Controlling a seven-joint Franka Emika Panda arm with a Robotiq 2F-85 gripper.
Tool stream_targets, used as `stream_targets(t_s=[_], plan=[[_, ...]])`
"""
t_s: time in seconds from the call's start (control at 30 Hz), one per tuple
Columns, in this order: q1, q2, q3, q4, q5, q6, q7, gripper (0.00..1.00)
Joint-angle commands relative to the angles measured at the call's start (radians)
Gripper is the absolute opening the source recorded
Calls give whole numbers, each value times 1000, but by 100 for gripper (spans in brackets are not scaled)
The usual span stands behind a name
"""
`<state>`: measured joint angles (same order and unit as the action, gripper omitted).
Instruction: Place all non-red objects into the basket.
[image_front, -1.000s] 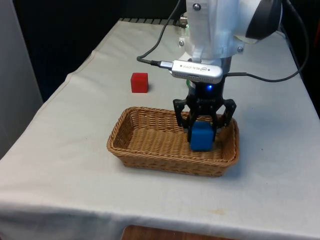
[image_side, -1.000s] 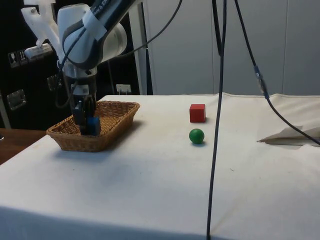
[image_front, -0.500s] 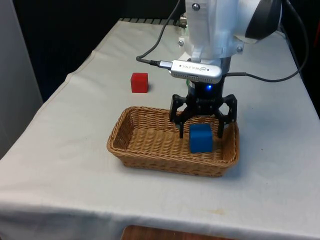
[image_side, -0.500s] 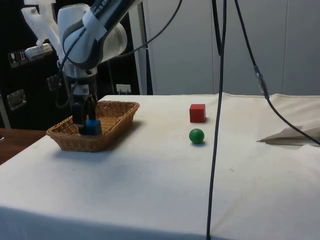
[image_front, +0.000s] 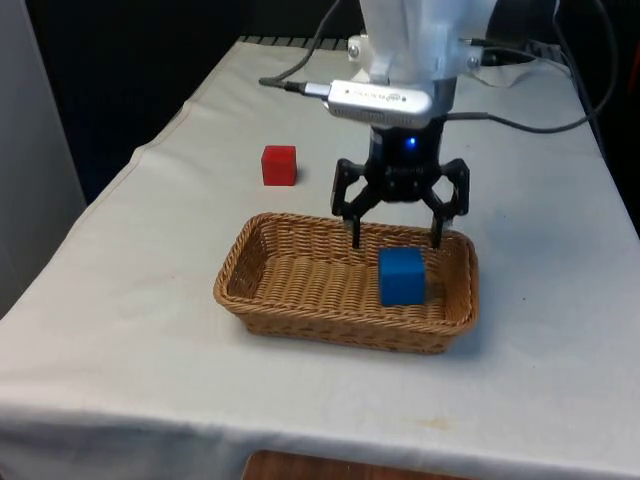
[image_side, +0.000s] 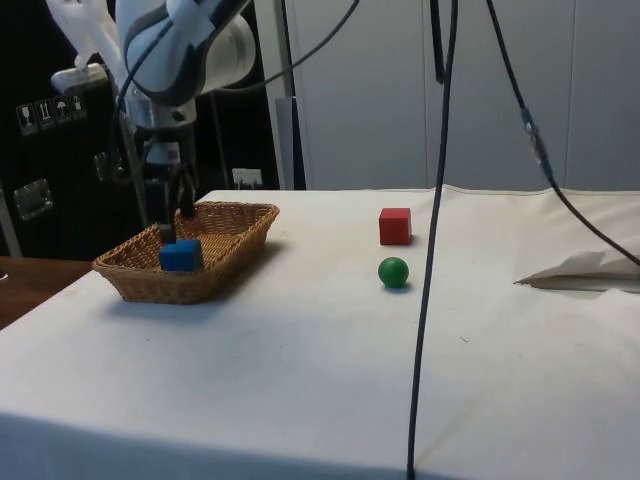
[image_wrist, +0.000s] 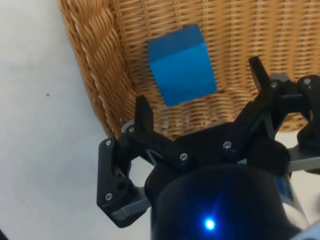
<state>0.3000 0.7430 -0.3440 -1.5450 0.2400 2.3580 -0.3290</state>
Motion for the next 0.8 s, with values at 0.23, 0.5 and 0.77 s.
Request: stream_targets(t_s=[0.23, 0.5, 0.77], plan=[[9, -72, -16, -43, -19, -45, 1, 100], [12, -152, -22, -122, -33, -52, -8, 100], [13, -241, -25, -217, -62, -48, -9, 100]])
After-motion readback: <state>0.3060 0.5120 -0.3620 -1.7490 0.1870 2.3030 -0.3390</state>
